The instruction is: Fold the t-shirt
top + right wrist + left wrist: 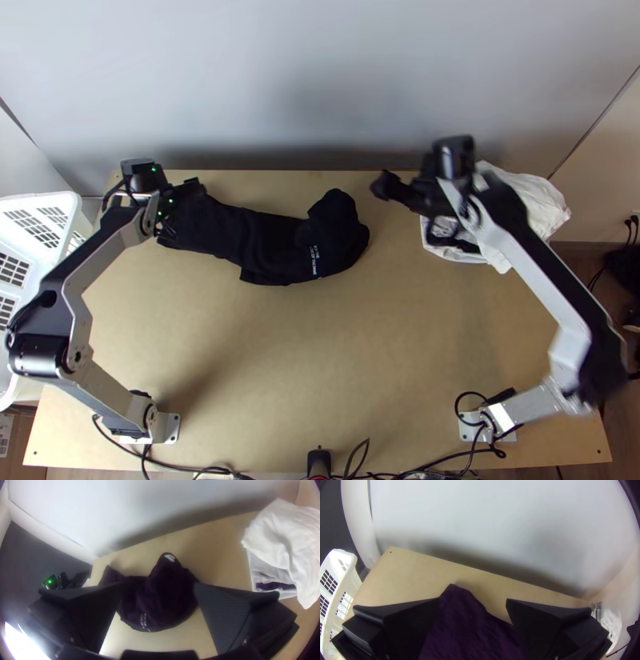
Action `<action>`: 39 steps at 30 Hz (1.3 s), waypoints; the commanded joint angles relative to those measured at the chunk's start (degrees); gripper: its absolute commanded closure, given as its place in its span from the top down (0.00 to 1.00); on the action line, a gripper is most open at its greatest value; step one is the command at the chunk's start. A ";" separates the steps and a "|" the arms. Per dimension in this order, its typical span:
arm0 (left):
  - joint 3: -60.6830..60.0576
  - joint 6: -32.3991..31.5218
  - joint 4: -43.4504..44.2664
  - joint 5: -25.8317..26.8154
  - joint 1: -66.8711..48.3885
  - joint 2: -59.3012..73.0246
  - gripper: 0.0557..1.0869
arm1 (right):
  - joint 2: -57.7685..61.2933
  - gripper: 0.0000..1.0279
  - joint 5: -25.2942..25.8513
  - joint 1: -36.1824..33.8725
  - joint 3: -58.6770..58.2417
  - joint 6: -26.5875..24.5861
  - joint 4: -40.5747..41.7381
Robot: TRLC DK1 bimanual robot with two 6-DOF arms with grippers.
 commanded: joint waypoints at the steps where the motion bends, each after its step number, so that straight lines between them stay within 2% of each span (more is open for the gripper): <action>1: 2.32 1.40 -1.26 -2.96 4.84 5.46 0.95 | 14.70 0.94 -3.84 2.78 13.38 -1.53 -4.26; 8: 2.40 4.03 6.83 -3.67 7.74 9.59 0.95 | 23.32 0.94 -3.84 7.09 19.97 -7.77 -3.29; 12: 2.67 4.56 9.38 -3.67 8.71 11.17 0.95 | 28.15 0.94 -3.84 8.23 25.42 -9.61 -3.11; 26: 3.90 5.79 8.67 -2.79 8.01 13.63 0.95 | 36.94 0.94 -3.84 7.00 32.54 -8.21 -3.11; 31: 8.56 4.56 1.12 3.98 7.04 15.13 0.95 | 38.78 0.94 -3.84 6.38 34.12 -6.71 -3.11; 36: 13.74 -0.19 -8.38 15.85 7.04 16.53 0.95 | 39.22 0.94 -3.84 6.03 34.39 -5.57 -3.11; 39: 14.09 -0.19 -9.08 16.99 6.69 17.67 0.95 | 39.31 0.94 -3.84 5.77 34.21 -5.48 -3.11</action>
